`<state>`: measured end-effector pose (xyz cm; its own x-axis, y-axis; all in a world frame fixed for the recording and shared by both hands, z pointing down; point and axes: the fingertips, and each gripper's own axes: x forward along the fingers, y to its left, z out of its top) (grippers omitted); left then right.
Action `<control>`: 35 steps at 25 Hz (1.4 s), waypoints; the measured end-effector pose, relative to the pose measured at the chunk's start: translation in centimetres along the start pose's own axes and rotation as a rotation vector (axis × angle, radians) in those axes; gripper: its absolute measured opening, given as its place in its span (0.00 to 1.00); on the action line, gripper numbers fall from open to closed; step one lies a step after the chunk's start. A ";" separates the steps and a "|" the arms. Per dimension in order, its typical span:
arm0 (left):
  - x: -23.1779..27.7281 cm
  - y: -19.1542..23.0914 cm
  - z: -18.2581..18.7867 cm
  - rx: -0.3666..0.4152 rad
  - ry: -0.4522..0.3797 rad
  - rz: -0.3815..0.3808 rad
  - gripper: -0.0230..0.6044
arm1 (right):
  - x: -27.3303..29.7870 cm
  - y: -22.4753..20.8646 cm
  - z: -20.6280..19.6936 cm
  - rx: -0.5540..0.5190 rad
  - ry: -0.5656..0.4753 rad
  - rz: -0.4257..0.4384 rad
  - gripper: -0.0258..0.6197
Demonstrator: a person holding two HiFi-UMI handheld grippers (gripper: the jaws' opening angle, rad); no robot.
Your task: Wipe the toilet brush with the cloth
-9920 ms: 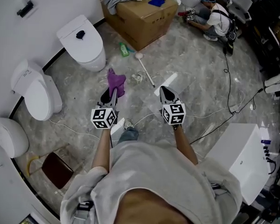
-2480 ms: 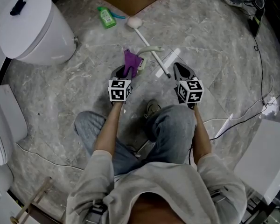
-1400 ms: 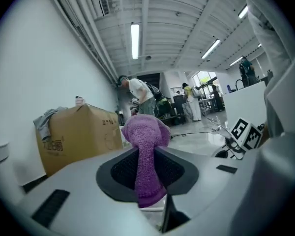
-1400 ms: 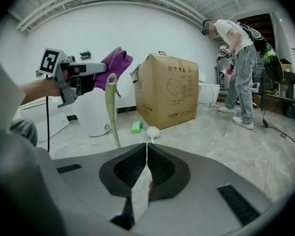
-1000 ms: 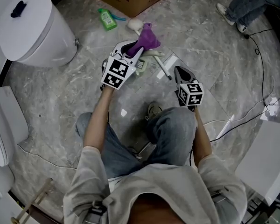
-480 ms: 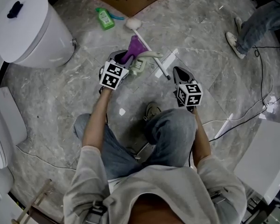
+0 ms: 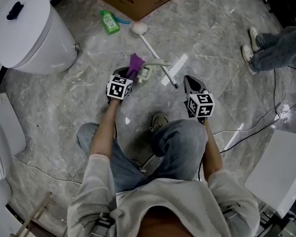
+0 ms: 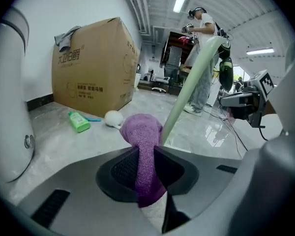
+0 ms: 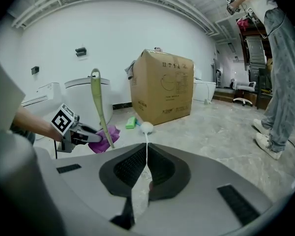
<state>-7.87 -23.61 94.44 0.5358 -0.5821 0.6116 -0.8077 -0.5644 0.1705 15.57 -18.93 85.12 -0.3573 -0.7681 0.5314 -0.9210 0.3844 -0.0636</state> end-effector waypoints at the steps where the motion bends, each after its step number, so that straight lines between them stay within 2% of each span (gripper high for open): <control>1: -0.1 0.1 -0.2 -0.009 0.000 0.003 0.19 | 0.0 0.0 0.0 0.000 -0.001 0.000 0.09; 8: -2.6 1.0 2.3 0.003 -0.096 0.056 0.19 | 0.3 0.8 0.4 0.002 -0.012 0.013 0.09; 14: -7.4 1.6 8.0 0.021 -0.285 0.115 0.19 | 0.7 1.7 0.7 0.005 -0.025 0.030 0.09; 19: -12.6 0.5 13.3 0.052 -0.461 0.146 0.19 | 1.4 2.5 1.2 0.004 -0.042 0.052 0.09; 24: -17.4 -0.6 16.9 0.044 -0.613 0.179 0.19 | 1.8 3.0 2.9 0.010 -0.090 0.092 0.09; 29: -20.3 0.1 18.8 -0.006 -0.655 0.234 0.19 | 1.5 3.0 6.4 0.031 -0.126 0.114 0.09; 32: -21.8 0.7 20.0 -0.054 -0.637 0.274 0.19 | 0.4 3.0 9.5 0.010 -0.122 0.113 0.09; 35: -23.3 0.7 21.8 -0.067 -0.599 0.298 0.19 | -1.3 2.6 13.8 -0.019 -0.119 0.104 0.09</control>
<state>-15.52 -23.18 63.41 0.3159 -0.9425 0.1090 -0.9454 -0.3029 0.1206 11.53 -23.99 72.62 -0.4674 -0.7786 0.4188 -0.8755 0.4735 -0.0966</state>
